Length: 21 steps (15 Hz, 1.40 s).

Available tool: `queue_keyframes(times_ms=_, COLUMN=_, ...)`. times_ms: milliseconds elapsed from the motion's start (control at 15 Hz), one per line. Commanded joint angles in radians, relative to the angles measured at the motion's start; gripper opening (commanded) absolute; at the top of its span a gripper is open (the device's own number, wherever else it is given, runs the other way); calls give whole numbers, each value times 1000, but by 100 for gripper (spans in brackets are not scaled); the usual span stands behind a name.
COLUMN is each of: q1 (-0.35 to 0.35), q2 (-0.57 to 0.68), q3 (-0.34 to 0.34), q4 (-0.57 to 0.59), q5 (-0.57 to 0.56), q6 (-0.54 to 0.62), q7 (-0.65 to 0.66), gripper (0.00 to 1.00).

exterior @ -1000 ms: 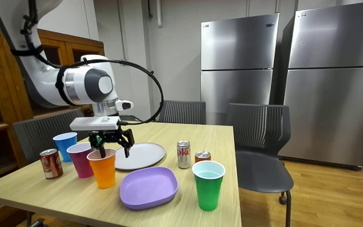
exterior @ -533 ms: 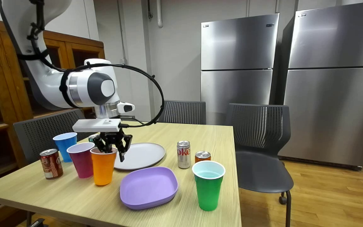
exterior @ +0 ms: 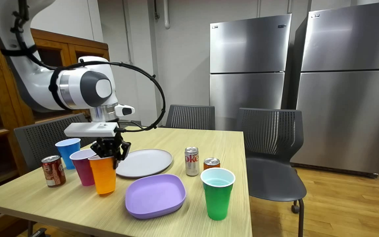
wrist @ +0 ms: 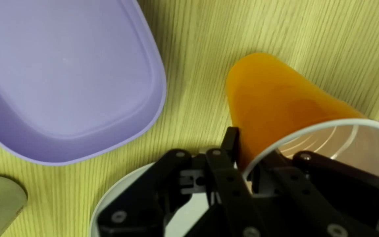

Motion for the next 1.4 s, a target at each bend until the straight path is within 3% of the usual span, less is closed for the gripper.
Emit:
queue_keyframes(times_ms=0, q1=19, q2=-172, q3=6, q4=-153, q5=11, q6=27, q7=71, gripper=2)
queue_keyframes(times_ms=400, q1=0, q2=-371, q3=18, q4=-268, q5=-7, q6=10, q7=141, gripper=2)
queue_keyframes(times_ms=467, q1=-11, q2=-351, q3=20, q4=-212, q5=-19, q6=-16, q7=150, gripper=2)
queue_keyframes(times_ms=667, q1=-38, q2=-394, q3=19, q4=-213, q5=-24, q6=-13, q7=138, gripper=2)
queue_keyframes(times_ms=1333, q1=-92, q2=-174, q3=-5, q4=85, q5=-42, q6=-8, q7=109, gripper=2)
